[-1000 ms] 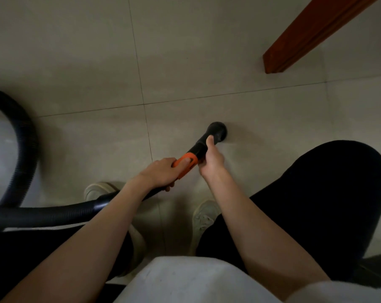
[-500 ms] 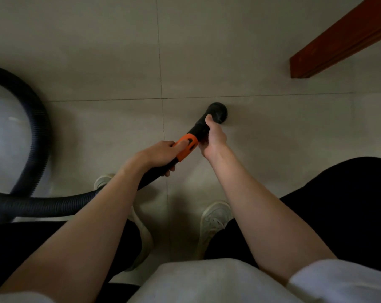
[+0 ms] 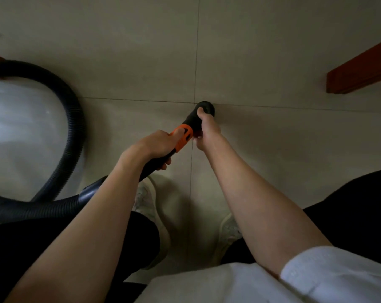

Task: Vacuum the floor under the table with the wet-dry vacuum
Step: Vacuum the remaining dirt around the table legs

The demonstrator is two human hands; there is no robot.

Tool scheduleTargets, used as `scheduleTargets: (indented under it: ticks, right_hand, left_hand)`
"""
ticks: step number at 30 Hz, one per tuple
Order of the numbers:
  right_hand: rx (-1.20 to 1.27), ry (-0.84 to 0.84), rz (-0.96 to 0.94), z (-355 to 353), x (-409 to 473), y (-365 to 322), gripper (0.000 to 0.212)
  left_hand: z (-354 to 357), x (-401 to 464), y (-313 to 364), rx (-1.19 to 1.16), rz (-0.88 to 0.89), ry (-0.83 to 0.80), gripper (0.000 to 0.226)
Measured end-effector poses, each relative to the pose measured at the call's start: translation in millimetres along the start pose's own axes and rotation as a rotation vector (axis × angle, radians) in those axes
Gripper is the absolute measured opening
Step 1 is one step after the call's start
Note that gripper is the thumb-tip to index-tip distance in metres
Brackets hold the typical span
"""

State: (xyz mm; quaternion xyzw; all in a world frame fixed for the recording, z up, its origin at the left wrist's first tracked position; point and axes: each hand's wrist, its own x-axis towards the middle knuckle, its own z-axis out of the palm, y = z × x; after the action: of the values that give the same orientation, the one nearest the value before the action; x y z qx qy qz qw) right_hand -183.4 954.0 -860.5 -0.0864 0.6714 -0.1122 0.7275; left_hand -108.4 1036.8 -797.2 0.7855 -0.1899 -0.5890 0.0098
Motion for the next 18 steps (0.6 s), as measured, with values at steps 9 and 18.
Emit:
scheduleTargets:
  ticks: [9, 18]
  right_hand:
    - [-0.022, 0.046, -0.092, -6, 24, -32, 0.06]
    - [-0.081, 0.023, -0.208, 9, 68, -92, 0.053]
  left_hand:
    - [9, 18, 33, -0.055, 0.099, 0.008, 0.058]
    - [-1, 42, 41, -0.121, 0.255, 0.008, 0.051]
